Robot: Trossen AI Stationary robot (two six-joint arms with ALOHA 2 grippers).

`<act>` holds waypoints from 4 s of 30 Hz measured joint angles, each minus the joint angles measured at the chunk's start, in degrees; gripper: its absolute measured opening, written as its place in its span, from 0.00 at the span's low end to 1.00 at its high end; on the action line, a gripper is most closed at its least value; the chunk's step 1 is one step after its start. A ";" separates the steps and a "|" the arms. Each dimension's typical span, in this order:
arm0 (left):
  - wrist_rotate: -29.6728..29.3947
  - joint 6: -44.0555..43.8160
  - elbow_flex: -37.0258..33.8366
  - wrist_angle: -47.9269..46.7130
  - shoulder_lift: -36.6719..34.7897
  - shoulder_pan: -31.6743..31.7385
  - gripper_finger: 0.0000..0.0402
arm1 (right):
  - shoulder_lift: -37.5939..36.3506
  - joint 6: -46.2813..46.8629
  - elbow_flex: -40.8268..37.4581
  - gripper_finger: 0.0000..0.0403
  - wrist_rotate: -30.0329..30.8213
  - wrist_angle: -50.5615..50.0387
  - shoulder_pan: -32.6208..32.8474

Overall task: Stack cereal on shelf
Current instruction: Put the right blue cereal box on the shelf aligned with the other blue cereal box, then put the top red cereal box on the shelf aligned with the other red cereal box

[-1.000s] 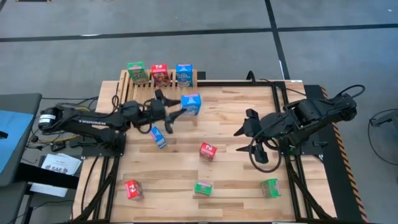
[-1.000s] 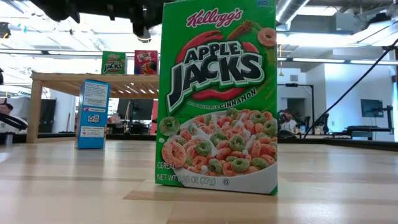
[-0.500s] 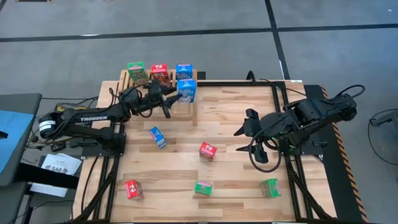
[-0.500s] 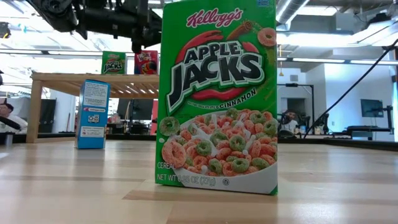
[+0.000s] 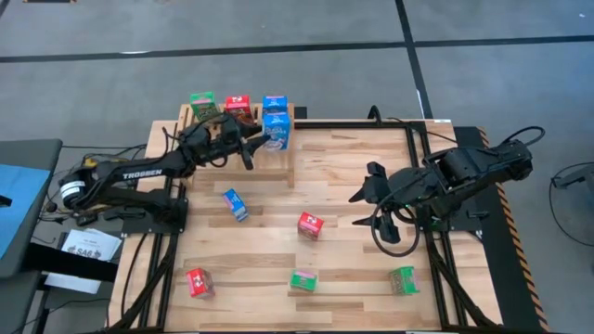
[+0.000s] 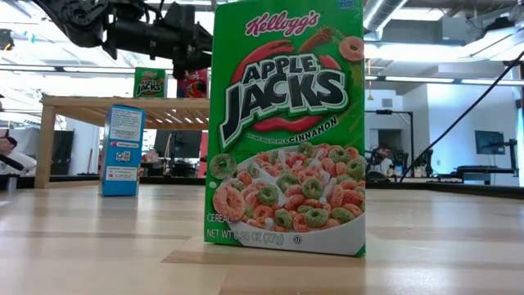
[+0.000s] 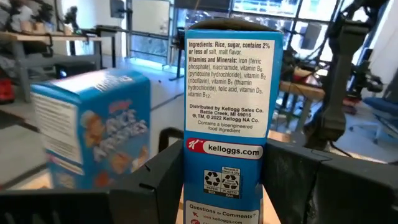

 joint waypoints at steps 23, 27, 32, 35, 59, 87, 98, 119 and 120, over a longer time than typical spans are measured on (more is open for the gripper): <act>-5.12 0.11 -3.37 11.94 7.88 -0.34 0.43 | 0.00 0.05 0.00 0.72 0.00 0.04 0.00; -4.96 0.16 -3.37 11.35 7.88 -0.40 0.43 | 0.00 0.04 0.00 0.72 0.00 0.04 0.00; -6.82 0.54 -3.37 10.01 7.86 -0.38 0.43 | 0.00 0.06 0.00 0.72 0.00 0.04 0.00; -8.42 0.37 -3.37 8.87 7.75 -0.40 0.43 | 0.00 0.06 0.00 0.72 0.00 0.04 0.00; -8.25 0.57 -3.34 6.82 7.86 -0.42 0.54 | 0.00 0.04 0.02 0.72 -0.02 0.04 0.00; -15.80 1.87 -3.34 -1.09 1.67 -1.86 0.59 | 0.02 0.06 0.02 0.72 -0.02 0.10 0.00; -15.29 2.32 -3.34 -1.10 1.67 -3.90 0.59 | 0.02 0.06 0.02 0.72 -0.02 0.10 0.00; -12.76 5.04 -3.32 -15.18 -17.48 -11.27 0.60 | 0.02 0.09 0.02 0.72 -0.04 0.07 0.02; -12.02 4.84 -3.32 -15.16 -18.14 -11.59 0.60 | 0.02 0.09 0.02 0.72 -0.02 0.07 0.02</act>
